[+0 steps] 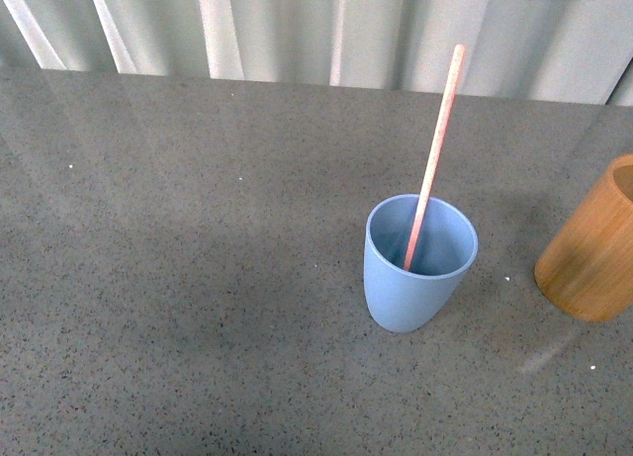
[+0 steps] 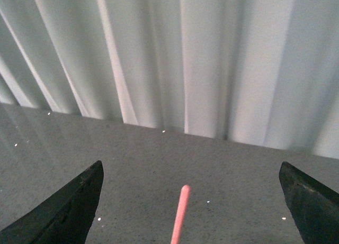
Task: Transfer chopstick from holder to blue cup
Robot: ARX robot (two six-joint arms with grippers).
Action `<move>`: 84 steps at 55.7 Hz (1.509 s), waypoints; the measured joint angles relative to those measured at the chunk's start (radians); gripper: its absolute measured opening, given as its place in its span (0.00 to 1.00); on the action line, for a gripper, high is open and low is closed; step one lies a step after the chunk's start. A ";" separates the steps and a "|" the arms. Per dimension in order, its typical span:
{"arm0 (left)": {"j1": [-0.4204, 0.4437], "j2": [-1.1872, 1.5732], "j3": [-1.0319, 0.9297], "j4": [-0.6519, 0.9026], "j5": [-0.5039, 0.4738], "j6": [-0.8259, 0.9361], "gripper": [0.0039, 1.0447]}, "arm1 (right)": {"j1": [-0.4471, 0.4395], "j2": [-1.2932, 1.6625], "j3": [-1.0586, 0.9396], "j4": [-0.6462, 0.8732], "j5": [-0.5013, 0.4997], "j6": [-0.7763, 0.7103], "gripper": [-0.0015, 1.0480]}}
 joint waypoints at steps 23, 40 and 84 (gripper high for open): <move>0.000 0.000 0.000 0.000 0.000 0.000 0.94 | -0.130 -0.367 -0.004 -0.389 0.100 0.021 0.89; 0.000 0.000 0.000 0.000 0.000 0.000 0.94 | -0.280 -0.556 -0.252 -0.248 -0.001 -0.085 0.25; 0.000 0.000 0.000 0.000 0.000 0.000 0.94 | -0.476 -0.896 -0.417 -0.415 -0.189 -0.090 0.01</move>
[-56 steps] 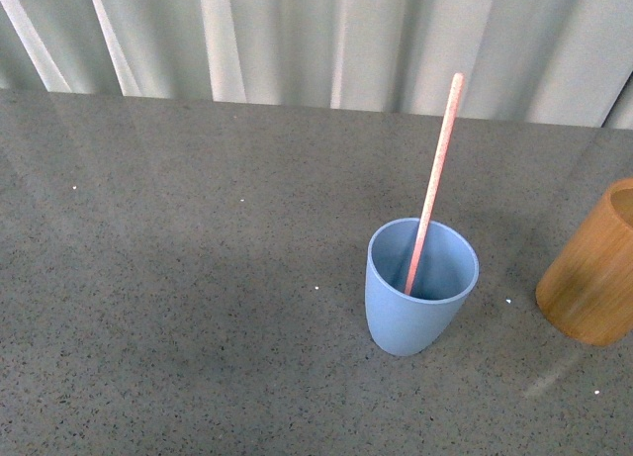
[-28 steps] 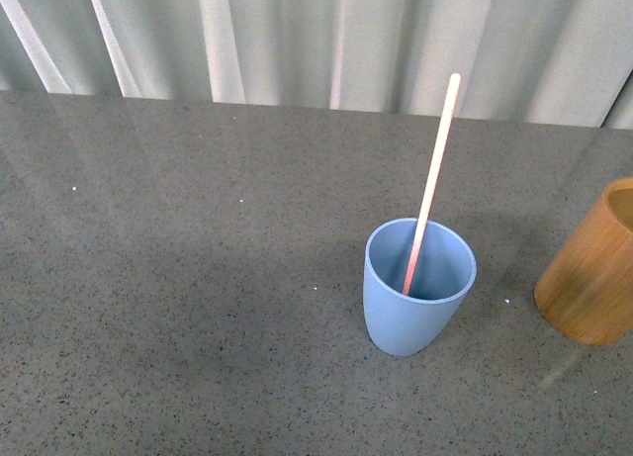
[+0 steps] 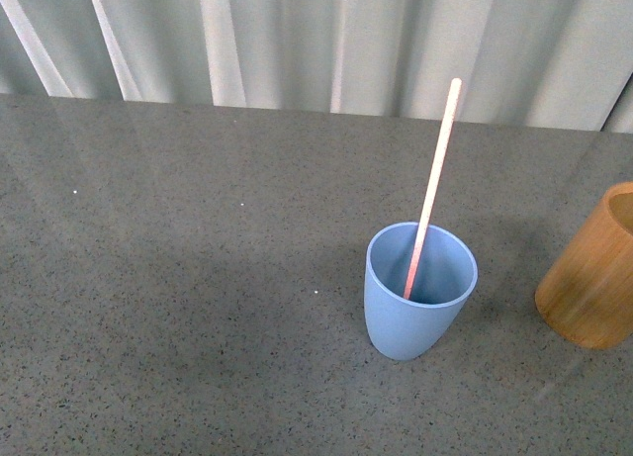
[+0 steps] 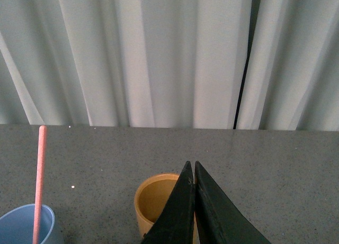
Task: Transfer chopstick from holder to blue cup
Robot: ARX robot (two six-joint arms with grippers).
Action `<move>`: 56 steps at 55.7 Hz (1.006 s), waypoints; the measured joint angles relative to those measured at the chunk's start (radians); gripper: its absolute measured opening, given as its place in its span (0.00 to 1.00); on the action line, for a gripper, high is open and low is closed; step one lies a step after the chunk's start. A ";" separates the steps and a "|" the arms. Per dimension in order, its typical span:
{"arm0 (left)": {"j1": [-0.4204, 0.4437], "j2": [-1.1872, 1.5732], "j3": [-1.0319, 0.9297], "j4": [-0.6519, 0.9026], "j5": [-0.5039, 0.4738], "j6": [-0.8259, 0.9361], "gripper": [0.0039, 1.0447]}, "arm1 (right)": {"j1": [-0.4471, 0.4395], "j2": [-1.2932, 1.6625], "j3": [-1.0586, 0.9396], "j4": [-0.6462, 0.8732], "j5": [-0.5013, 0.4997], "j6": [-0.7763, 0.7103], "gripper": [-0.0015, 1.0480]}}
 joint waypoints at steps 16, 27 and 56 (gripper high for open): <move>0.000 0.000 0.000 0.000 0.000 0.000 0.94 | 0.000 -0.098 -0.023 -0.052 0.000 0.000 0.01; 0.000 0.000 0.000 0.000 0.000 0.000 0.94 | 0.000 -0.150 -0.023 -0.105 0.000 0.000 0.01; 0.000 -0.001 0.000 0.000 0.000 0.000 0.94 | 0.000 -0.350 -0.023 -0.311 0.000 0.000 0.01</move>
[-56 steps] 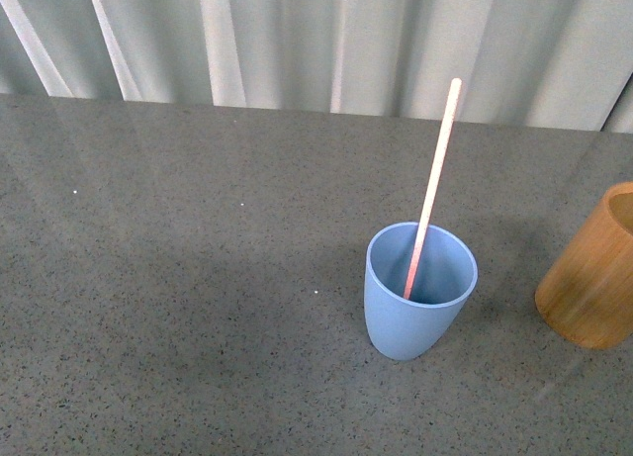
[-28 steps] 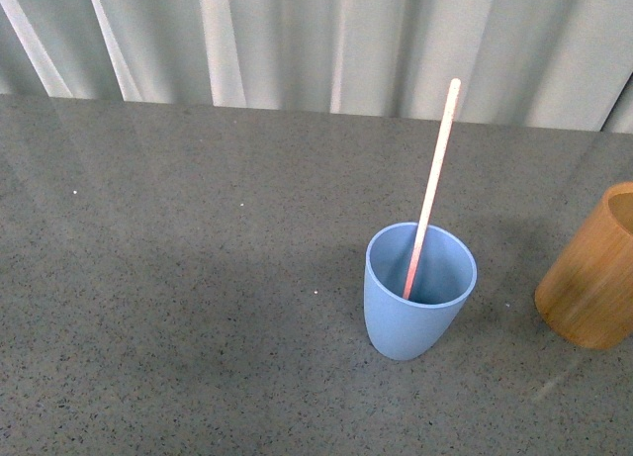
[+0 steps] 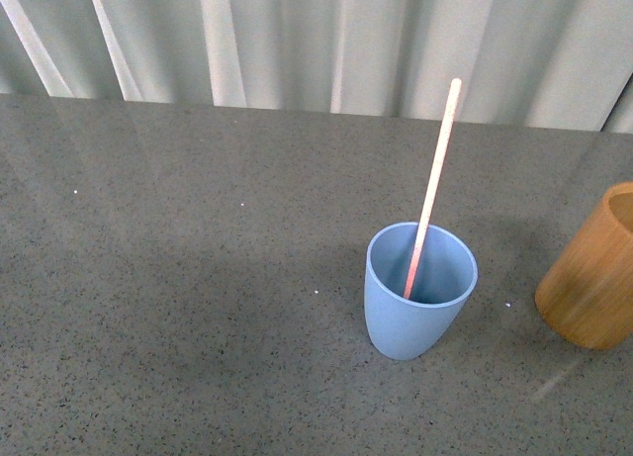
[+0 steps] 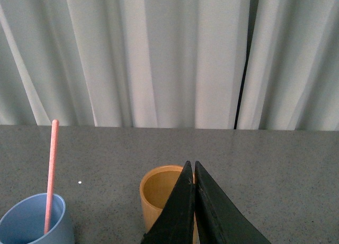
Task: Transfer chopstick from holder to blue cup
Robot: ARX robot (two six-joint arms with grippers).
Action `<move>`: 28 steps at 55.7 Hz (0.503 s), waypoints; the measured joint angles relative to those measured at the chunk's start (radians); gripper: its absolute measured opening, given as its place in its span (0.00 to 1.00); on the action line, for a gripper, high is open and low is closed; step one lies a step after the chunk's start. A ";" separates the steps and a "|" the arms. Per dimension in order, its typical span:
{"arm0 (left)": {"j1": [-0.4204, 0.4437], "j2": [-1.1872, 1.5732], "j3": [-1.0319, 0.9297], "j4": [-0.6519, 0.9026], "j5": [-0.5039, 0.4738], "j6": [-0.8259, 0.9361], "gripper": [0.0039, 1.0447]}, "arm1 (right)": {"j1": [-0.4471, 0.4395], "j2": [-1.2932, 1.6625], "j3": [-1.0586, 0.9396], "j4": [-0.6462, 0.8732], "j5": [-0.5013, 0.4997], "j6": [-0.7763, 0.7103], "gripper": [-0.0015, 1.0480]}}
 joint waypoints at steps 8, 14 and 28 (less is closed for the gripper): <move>0.000 0.000 0.000 0.000 0.000 0.000 0.94 | 0.000 0.000 0.000 0.000 0.000 0.000 0.22; 0.000 0.000 0.000 0.000 0.000 0.000 0.94 | 0.000 0.000 0.000 0.000 0.000 0.000 0.47; 0.000 0.000 0.000 0.000 0.000 0.000 0.94 | 0.000 0.000 0.000 0.000 0.000 0.000 0.89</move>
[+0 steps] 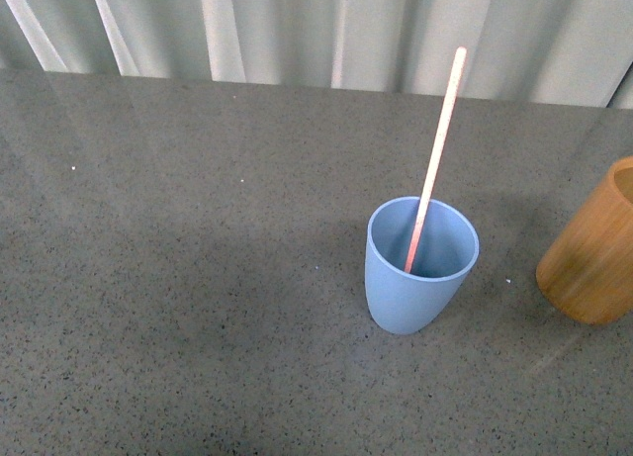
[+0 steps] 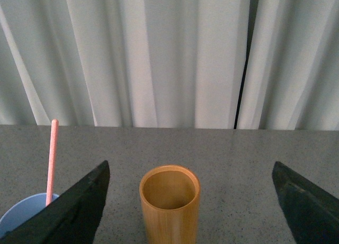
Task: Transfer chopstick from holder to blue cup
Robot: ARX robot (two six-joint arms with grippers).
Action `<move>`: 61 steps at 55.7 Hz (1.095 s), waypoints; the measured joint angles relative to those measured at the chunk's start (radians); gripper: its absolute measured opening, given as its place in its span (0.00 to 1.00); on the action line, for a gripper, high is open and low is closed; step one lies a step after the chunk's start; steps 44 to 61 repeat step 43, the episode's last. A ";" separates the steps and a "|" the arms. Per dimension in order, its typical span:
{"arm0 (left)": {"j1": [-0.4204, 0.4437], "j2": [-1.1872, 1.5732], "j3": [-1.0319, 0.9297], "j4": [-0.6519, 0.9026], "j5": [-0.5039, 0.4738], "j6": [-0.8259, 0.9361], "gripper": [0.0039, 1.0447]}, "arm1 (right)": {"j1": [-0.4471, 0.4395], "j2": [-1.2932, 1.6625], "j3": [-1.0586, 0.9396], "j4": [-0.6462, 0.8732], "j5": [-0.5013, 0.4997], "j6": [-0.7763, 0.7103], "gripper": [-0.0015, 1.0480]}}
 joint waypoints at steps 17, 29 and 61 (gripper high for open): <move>0.000 0.000 0.000 0.000 0.000 0.000 0.94 | 0.000 0.000 0.000 0.000 0.000 0.001 0.90; 0.000 0.000 0.000 0.000 0.000 0.000 0.94 | 0.000 0.000 0.000 0.000 0.000 0.001 0.90; 0.000 0.000 0.000 0.000 0.000 0.000 0.94 | 0.000 0.000 0.000 0.000 0.000 0.001 0.90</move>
